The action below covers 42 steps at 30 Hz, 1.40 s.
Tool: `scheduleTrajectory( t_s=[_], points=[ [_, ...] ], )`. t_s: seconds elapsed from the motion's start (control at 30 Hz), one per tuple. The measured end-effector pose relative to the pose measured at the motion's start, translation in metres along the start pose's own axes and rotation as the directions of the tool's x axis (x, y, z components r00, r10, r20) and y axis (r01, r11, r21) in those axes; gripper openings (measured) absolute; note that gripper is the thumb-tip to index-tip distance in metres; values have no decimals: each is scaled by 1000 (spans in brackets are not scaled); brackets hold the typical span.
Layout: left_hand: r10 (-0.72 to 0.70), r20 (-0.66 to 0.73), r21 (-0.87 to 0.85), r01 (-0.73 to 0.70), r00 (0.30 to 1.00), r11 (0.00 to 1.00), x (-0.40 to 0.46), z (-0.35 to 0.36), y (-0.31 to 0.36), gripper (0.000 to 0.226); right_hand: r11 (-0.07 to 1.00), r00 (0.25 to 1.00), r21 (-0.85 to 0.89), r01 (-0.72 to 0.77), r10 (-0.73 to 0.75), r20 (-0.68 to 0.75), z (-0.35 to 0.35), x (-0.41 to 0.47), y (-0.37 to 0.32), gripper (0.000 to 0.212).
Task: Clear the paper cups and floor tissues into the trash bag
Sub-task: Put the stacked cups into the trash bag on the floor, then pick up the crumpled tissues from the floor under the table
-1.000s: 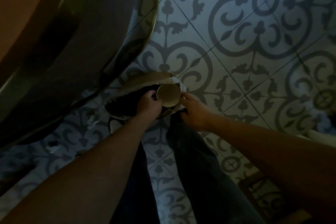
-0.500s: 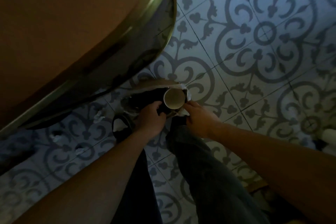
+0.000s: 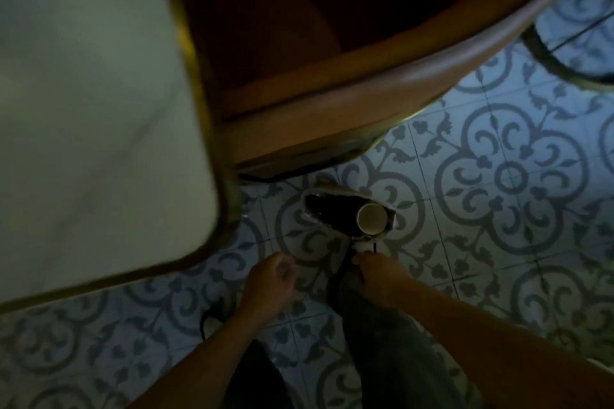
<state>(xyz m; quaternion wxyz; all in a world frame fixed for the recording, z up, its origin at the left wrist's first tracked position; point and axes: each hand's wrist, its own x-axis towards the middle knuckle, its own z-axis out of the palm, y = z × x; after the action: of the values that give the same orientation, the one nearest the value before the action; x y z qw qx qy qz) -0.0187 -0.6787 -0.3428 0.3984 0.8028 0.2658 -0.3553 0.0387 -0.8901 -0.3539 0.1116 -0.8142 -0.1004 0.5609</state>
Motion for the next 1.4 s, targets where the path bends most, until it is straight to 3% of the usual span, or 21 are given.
scheduleTrajectory(
  t_s=[0.23,0.43,0.67,0.77,0.93,1.1,1.17,1.27,1.4],
  points=[
    [-85,-157,-95,70,984,993,-43,-64,-108,18,998,998,-26,56,-56,-4,48,-6,-124,37],
    [-88,-233,-134,57,969,989,-82,-120,-219,11,998,996,-1,62,-62,-61,111,2,-204,39],
    [-165,-346,-111,134,923,985,-76,-144,-339,20,978,991,-189,87,-104,-85,160,43,-280,27],
    [-205,-389,-89,185,898,979,-49,-141,-364,22,941,976,-298,162,-198,-93,178,91,-295,27],
    [-175,-439,-100,146,881,984,35,-117,-404,23,879,947,-415,236,-304,-107,207,198,-309,40],
    [-58,-447,22,76,892,997,136,-91,-448,24,786,887,-527,324,-445,-119,232,304,-301,45],
    [1,-509,88,51,861,995,174,-88,-465,27,785,852,-513,347,-493,-178,239,353,-297,35],
    [60,-479,174,28,876,984,220,-92,-487,28,774,815,-533,342,-527,-242,235,419,-302,23],
    [97,-490,247,31,867,969,274,-104,-524,25,665,758,-603,441,-635,-147,224,478,-326,18]
  ],
)
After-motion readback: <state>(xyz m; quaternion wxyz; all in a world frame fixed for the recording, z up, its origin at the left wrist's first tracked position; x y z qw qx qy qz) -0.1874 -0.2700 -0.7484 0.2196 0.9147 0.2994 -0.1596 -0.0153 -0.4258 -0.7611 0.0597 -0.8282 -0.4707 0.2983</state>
